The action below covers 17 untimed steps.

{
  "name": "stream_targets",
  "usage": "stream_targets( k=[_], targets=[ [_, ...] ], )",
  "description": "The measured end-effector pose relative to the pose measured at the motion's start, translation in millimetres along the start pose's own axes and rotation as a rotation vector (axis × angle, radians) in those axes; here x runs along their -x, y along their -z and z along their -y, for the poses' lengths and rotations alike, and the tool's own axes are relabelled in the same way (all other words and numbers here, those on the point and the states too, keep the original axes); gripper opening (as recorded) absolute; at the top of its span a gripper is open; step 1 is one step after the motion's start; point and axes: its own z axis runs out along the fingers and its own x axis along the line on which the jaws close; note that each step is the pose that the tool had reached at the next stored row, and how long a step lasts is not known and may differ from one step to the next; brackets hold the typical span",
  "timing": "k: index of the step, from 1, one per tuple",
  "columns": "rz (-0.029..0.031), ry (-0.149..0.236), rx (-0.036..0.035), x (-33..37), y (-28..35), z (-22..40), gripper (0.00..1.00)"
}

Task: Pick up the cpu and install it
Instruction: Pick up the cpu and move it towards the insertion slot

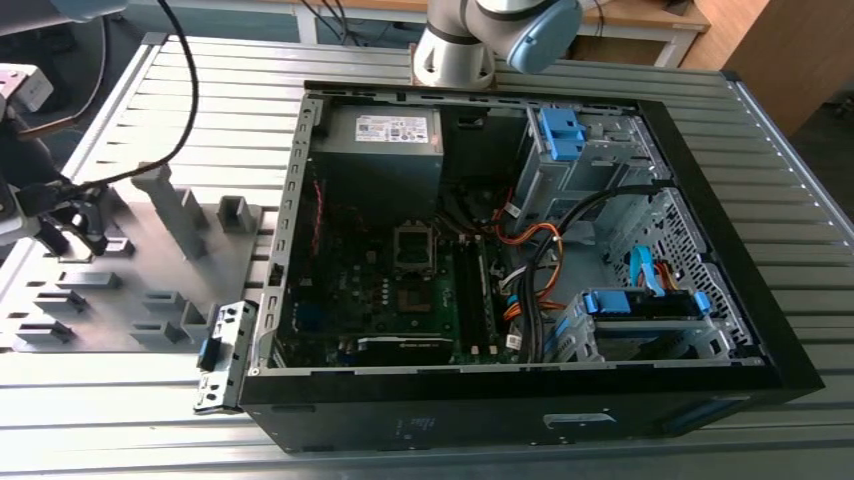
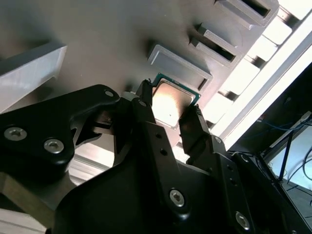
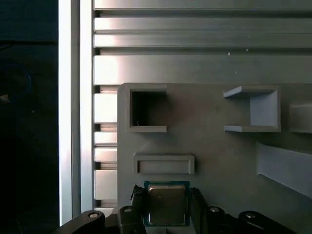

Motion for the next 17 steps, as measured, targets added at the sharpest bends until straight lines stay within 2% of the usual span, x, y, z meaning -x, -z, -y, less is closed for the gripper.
stream_targets(
  k=[5,13,17],
  targets=[
    [-0.0001,0.000,0.0001,0.1,11.6,-0.1,0.47],
    [-0.0001,0.000,0.0004,0.5,34.4,-0.4,0.47],
    [0.0001,0.000,0.0006,0.6,35.3,-0.4,0.47]
  ],
)
